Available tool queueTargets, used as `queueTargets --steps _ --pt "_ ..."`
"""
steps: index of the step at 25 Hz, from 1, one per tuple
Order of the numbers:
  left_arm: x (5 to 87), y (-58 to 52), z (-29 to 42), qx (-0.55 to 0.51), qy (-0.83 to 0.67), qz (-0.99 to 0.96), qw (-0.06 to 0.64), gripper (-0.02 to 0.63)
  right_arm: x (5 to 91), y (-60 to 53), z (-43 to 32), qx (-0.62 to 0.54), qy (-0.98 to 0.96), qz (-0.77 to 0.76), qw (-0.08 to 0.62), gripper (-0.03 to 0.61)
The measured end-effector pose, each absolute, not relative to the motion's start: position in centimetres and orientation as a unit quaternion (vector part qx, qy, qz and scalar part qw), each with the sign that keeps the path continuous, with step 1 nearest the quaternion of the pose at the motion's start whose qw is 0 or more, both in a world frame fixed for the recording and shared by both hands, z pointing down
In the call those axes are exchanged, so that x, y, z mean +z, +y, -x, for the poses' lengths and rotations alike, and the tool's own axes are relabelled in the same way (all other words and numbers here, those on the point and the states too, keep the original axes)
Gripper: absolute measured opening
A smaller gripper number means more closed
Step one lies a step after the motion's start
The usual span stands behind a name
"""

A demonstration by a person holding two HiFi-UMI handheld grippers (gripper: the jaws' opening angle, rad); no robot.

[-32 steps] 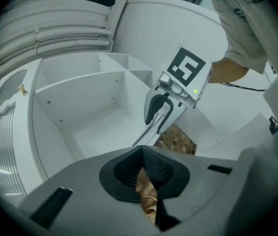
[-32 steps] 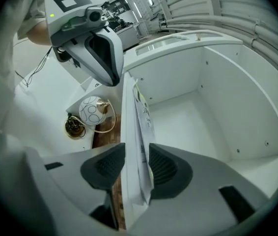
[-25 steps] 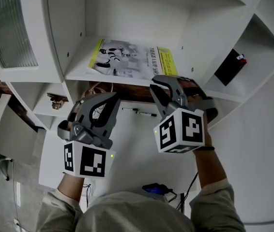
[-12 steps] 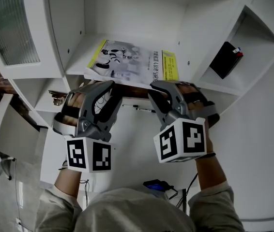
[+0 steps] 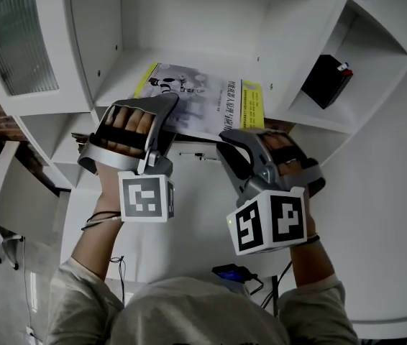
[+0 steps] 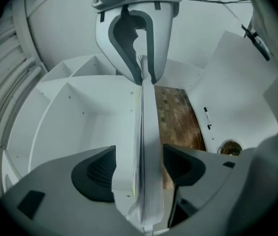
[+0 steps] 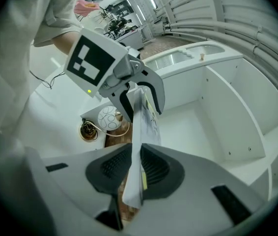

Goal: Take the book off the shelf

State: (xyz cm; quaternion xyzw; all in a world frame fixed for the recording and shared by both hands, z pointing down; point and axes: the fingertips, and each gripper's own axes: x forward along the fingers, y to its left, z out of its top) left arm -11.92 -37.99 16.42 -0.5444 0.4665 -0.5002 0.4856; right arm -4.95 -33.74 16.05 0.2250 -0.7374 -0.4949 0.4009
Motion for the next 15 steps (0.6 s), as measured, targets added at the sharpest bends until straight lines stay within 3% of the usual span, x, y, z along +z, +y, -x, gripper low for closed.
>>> queueTargets --steps 4,7,11,15 --pt "17.3 -38.9 11.4 -0.509 0.455 0.55 0.481 0.264 16.4 -33.3 4.3 -0.494 -0.738 -0.225 0.401 0.072" --pt "16.9 -39.0 10.9 -0.503 0.46 0.547 0.486 0.11 16.3 -33.0 3.8 -0.498 -0.733 -0.23 0.403 0.072" --pt "16.6 -37.6 9.8 -0.495 0.469 0.553 0.479 0.091 16.5 -31.9 3.0 -0.494 -0.733 -0.246 0.397 0.079" --pt "17.3 -36.9 9.4 -0.508 0.471 0.56 0.454 0.091 15.1 -30.5 3.2 -0.522 -0.725 -0.268 0.361 0.223"
